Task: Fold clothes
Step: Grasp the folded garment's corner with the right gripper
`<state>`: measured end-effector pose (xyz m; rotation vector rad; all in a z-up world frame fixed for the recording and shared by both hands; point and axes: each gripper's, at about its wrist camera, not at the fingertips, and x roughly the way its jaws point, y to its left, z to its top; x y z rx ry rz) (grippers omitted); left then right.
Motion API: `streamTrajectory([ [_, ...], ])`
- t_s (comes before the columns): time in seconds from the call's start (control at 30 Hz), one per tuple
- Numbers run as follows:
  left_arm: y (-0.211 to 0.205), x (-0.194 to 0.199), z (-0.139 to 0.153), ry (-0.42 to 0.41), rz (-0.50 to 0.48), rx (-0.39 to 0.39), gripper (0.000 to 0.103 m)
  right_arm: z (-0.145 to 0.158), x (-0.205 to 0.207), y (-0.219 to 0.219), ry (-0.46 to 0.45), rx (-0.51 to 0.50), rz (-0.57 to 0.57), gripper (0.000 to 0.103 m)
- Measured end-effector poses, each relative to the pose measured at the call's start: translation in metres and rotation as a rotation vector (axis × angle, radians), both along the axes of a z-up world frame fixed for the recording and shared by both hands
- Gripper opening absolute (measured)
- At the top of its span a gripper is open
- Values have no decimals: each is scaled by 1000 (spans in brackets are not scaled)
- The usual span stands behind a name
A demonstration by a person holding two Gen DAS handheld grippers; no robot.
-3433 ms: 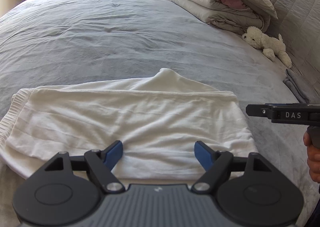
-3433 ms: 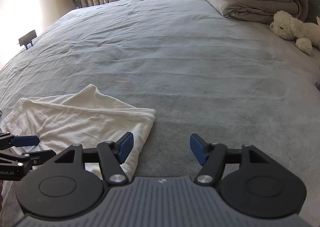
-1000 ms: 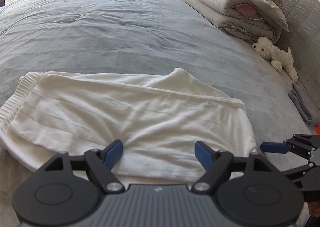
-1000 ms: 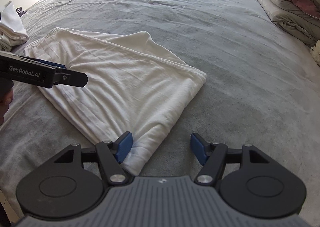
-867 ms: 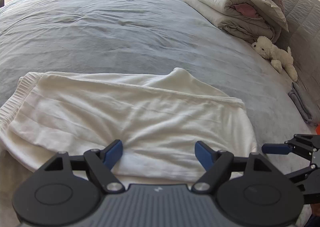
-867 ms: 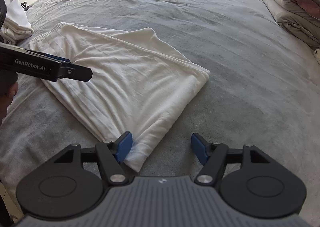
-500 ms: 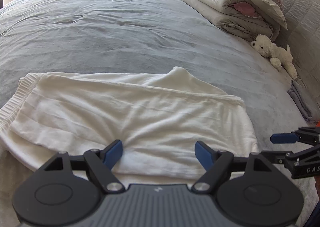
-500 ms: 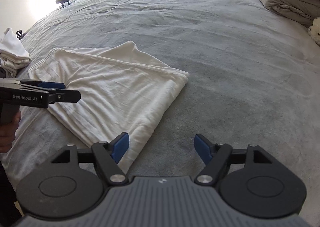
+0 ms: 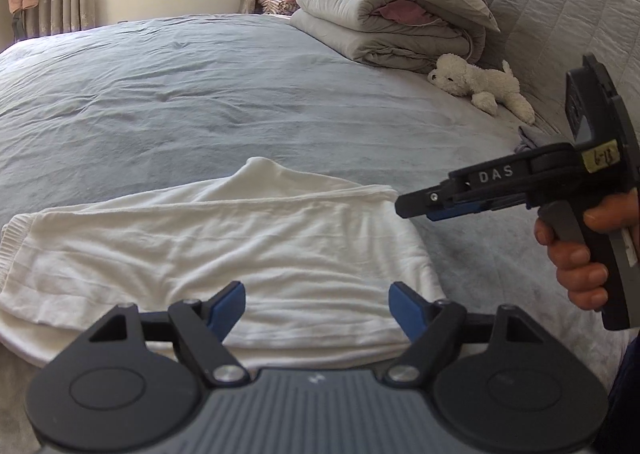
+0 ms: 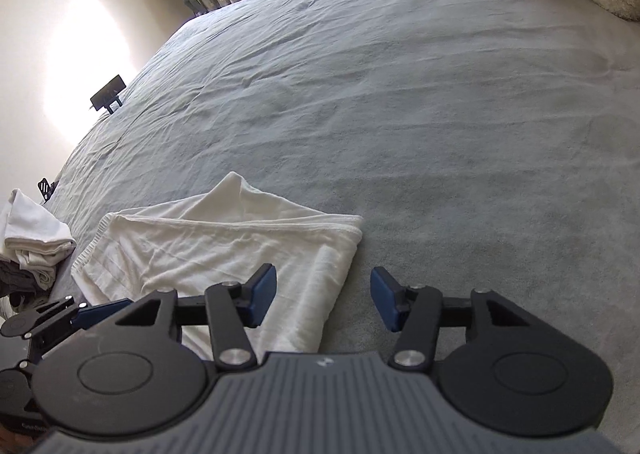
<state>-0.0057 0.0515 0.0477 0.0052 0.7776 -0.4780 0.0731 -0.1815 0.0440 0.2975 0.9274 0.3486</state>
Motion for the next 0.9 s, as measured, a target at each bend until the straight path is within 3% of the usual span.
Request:
streamTrajectory([
  [0.27,-27,-10,-9,10,-105,-15,80,-16,23,-10,12,62,-71,55],
  [0.3,-29,-10,-11,23,-110,-19,80,-17,23,-9,1,61,-68,50],
  [0.33,-30,-8,-14,39,-112,-21,80,-17,23,-8,-10,60,-66,37],
  [0.43,-33,-6,-23,72,-111,-21,80,-20,26,-7,-14,67,-85,20],
  [0.5,-34,-4,-28,88,-108,-19,81,-21,27,-7,-16,68,-96,15],
  [0.7,-33,-6,-27,92,-119,-27,83,-19,25,-6,-26,61,-113,14],
  [0.9,-29,-5,-25,108,-118,-47,83,-21,22,-5,-21,94,-122,23],
])
